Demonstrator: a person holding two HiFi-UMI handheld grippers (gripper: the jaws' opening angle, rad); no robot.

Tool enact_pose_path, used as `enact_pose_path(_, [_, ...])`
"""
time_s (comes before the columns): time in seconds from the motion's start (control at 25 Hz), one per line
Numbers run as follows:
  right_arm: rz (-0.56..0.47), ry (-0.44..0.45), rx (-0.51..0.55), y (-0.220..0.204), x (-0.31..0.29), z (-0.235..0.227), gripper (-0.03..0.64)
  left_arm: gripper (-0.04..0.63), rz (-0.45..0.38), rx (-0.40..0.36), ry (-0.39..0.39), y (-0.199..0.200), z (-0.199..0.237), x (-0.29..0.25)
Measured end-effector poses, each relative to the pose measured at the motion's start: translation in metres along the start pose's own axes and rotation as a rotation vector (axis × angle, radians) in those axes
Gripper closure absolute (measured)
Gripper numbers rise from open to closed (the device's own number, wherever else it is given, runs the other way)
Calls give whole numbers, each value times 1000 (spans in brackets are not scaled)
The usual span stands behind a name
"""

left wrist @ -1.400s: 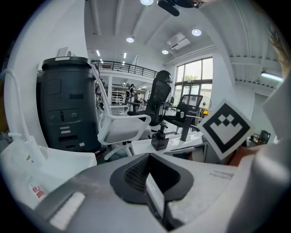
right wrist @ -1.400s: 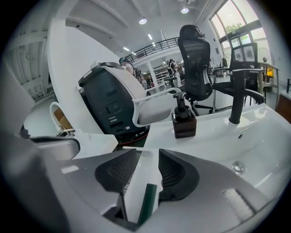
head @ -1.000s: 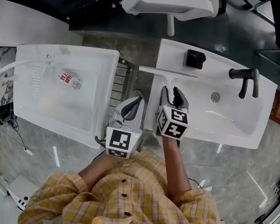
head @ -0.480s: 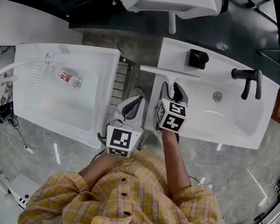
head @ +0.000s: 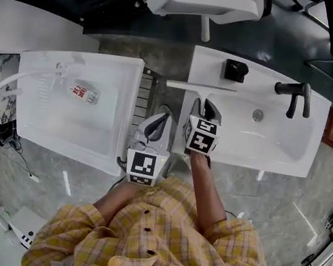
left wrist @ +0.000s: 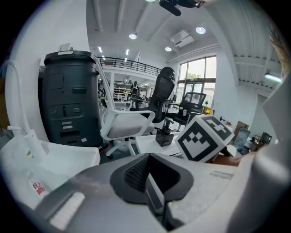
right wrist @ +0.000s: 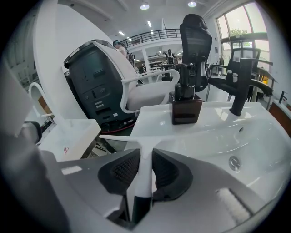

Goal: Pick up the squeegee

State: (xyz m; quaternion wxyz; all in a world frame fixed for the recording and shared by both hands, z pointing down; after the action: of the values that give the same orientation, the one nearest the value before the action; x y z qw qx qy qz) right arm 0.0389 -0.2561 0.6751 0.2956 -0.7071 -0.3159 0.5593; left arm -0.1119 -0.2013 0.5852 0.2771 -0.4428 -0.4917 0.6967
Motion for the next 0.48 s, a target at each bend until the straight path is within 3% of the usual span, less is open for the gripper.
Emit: enact_pose_path(0.48, [-61, 16, -20, 13, 33, -7, 534, 595, -56, -20, 9, 15, -15, 20])
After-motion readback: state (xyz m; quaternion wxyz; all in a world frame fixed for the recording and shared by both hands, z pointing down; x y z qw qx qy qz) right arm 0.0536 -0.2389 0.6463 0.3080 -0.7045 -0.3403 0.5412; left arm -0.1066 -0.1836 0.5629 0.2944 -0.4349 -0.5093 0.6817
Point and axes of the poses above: the fingertips, and each gripper's own axes: x backward along the fingers, z to its left, y out of its top, the point moved 8 cm from there along x, backward along the fingers, and after that the axes turned 14 degrees about -z, right-handed, at the moved point
